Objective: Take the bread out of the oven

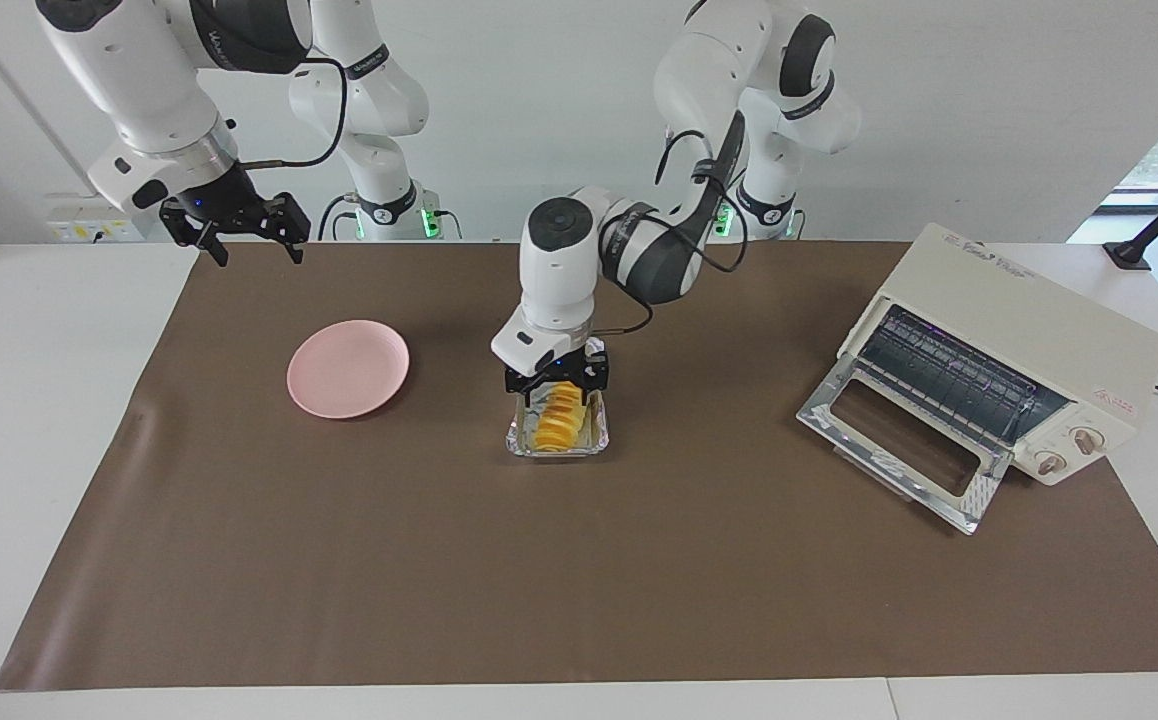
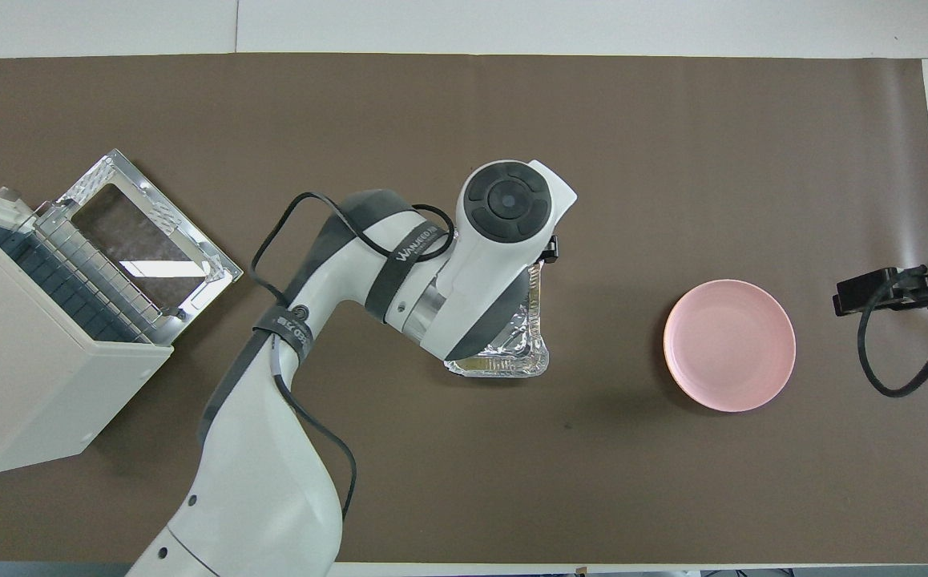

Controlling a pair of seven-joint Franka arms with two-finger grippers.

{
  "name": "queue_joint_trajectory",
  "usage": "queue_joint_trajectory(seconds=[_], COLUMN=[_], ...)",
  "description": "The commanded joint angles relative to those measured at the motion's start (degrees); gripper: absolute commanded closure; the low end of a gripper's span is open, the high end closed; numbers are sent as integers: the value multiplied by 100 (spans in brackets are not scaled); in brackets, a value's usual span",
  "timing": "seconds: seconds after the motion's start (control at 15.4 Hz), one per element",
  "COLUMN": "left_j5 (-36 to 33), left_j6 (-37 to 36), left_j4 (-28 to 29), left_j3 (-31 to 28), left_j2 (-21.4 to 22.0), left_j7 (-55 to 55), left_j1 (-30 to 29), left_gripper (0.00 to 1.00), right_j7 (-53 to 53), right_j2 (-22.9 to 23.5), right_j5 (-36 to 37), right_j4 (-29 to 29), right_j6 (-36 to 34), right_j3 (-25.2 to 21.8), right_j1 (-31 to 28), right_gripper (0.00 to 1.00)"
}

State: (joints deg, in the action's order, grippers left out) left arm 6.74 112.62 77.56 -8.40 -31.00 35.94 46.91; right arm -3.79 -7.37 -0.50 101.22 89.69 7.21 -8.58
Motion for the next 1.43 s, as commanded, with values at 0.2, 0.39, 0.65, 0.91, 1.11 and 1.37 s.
queue_joint_trajectory(seconds=[0.2, 0.39, 0.65, 0.91, 1.11, 1.37], left_j5=[126, 100, -5, -32, -59, -339], left_j6=[-1215, -1654, -2391, -2842, -2983, -3044], left_j4=[304, 321, 523, 699, 865, 1366], left_j3=[14, 5, -195, -311, -302, 284], left_j2=[1253, 1613, 1913, 2369, 2704, 3029], left_j7=[-1807, -2677, -2899, -3389, -3655, -3891], left_j1=[-1419, -2157, -2853, -3372, -3548, -3907], left_gripper=[0, 0, 0, 0, 0, 0], right_j7=[254, 666, 2054, 2539, 2733, 3217], right_j2=[542, 1166, 1808, 2248, 2494, 2574], right_j5=[-91, -91, -91, -108, -100, -82], right_j4=[-129, -129, -103, -85, -68, 125], right_j6=[742, 1225, 2095, 2931, 3099, 3169], right_j3=[114, 105, 105, 114, 114, 105], right_j1=[593, 1075, 1928, 2246, 2500, 2800], right_gripper=[0, 0, 0, 0, 0, 0])
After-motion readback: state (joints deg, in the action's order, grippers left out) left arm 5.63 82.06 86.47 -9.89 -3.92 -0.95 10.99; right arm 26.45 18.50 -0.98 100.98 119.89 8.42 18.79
